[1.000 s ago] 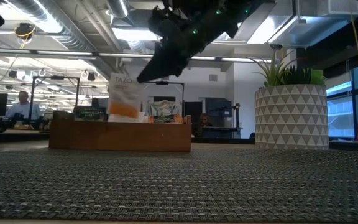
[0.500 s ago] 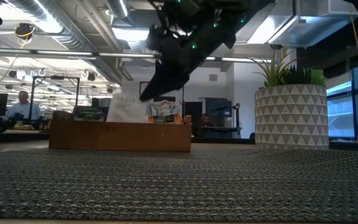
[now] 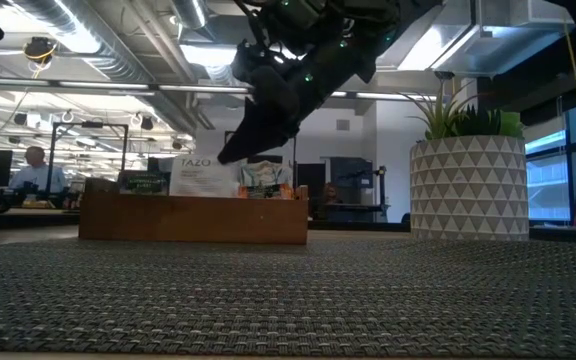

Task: Pick & Place Tea
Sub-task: Put the white tea bag to the middle section of the wooden organizer, then put the orange tea bag to the right section of the wooden organizer

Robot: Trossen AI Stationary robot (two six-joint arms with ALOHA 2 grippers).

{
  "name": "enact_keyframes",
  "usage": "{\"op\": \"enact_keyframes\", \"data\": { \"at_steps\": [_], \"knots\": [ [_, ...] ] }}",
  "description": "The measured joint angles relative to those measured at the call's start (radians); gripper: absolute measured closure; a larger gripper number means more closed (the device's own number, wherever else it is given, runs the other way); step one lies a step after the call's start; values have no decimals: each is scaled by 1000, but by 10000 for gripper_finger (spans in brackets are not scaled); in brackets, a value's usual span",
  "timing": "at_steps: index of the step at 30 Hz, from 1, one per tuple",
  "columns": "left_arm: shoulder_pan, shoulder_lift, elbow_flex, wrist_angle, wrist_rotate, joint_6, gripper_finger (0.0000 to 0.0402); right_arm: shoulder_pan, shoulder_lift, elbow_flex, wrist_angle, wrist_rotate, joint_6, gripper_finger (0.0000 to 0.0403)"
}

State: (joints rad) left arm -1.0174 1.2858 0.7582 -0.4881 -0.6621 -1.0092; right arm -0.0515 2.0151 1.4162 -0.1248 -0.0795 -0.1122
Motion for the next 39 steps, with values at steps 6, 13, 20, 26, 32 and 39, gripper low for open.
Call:
{"op": "enact_keyframes", "data": {
  "at_steps": [6,13,20,26,32,39],
  "knots": [
    [0,0,0,0,1,2,391,-4,0,0,3,31,28,328],
    [0,0,0,22,1,0,395,-4,-1,34,-7,327,26,281],
    [0,0,0,76,1,0,391,22,-3,86,8,249,26,273],
    [0,0,0,111,0,2,395,70,-3,85,51,105,55,273],
    [0,0,0,112,-9,7,390,127,-3,85,66,102,54,273],
    [0,0,0,126,-10,126,390,160,-3,85,66,104,55,273]
  ]
}}
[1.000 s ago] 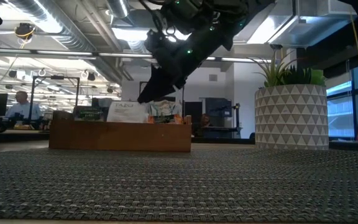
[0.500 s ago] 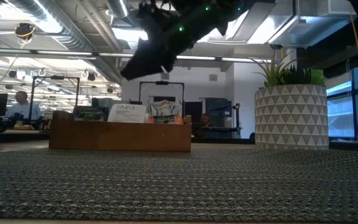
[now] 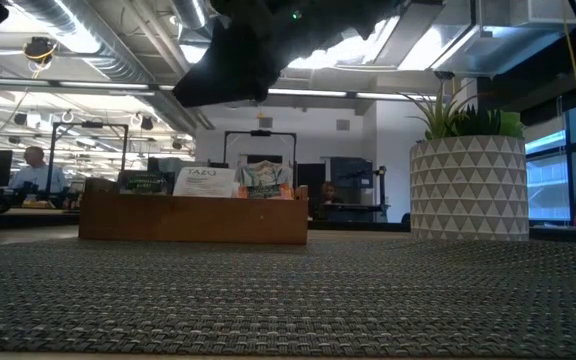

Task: Pick & Place Tea
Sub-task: Put the orange tea bag to the right section of the wooden organizer

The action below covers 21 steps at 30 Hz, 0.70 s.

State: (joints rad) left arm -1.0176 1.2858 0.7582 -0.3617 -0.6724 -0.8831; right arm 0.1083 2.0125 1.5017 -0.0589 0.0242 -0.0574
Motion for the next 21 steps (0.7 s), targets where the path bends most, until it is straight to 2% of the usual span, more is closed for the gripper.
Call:
{"op": "enact_keyframes", "data": {
  "at_steps": [4,7,16,21],
  "knots": [
    [0,0,0,0,-18,41,388,9,0,0,0,-1,28,273],
    [0,0,0,19,-57,34,372,13,0,0,1,0,55,273],
    [1,0,0,89,-102,64,264,15,0,0,52,0,102,273],
    [1,0,0,96,-149,135,226,15,0,0,55,0,106,273]
  ]
}}
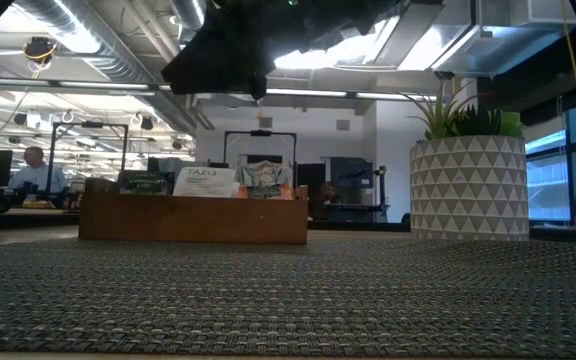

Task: Pick & Place Tea
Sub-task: Put the orange tea bag to the right section of the wooden organizer

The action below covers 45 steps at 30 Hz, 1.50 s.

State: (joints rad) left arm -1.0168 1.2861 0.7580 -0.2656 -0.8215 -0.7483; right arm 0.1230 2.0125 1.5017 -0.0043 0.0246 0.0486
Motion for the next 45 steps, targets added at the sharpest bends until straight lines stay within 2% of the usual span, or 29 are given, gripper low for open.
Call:
{"op": "enact_keyframes", "data": {
  "at_steps": [3,8,15,20,28,33,39,45],
  "knots": [
    [0,0,0,16,-39,10,218,0,0,0,17,0,36,273],
    [2,0,0,27,-39,17,219,0,0,0,44,0,123,273],
    [27,0,0,27,74,180,226,0,0,0,73,0,131,273],
    [40,0,0,27,125,186,231,0,0,0,83,0,131,273],
    [39,0,0,27,136,187,240,0,0,0,156,0,131,273],
    [39,0,0,27,136,266,249,0,0,0,185,-1,131,273],
    [39,5,0,31,242,333,289,15,0,0,222,-69,131,273],
    [38,66,0,79,388,316,376,62,0,0,232,-90,130,273]
  ]
}}
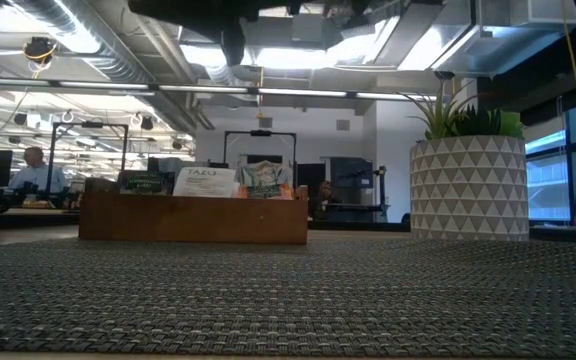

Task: Pick & Place Tea
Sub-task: Put the orange tea bag to the right section of the wooden organizer

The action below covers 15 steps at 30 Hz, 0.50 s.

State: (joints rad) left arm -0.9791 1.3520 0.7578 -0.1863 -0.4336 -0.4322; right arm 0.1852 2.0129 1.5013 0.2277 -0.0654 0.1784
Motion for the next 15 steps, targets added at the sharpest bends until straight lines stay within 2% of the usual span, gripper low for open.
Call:
{"op": "enact_keyframes", "data": {
  "at_steps": [2,7,15],
  "knots": [
    [-1,30,0,41,77,-13,393,15,0,0,1,0,0,273],
    [-25,102,0,87,227,-167,399,55,0,0,-6,3,61,273],
    [-131,233,-1,185,307,-357,399,128,72,0,48,99,186,273]
  ]
}}
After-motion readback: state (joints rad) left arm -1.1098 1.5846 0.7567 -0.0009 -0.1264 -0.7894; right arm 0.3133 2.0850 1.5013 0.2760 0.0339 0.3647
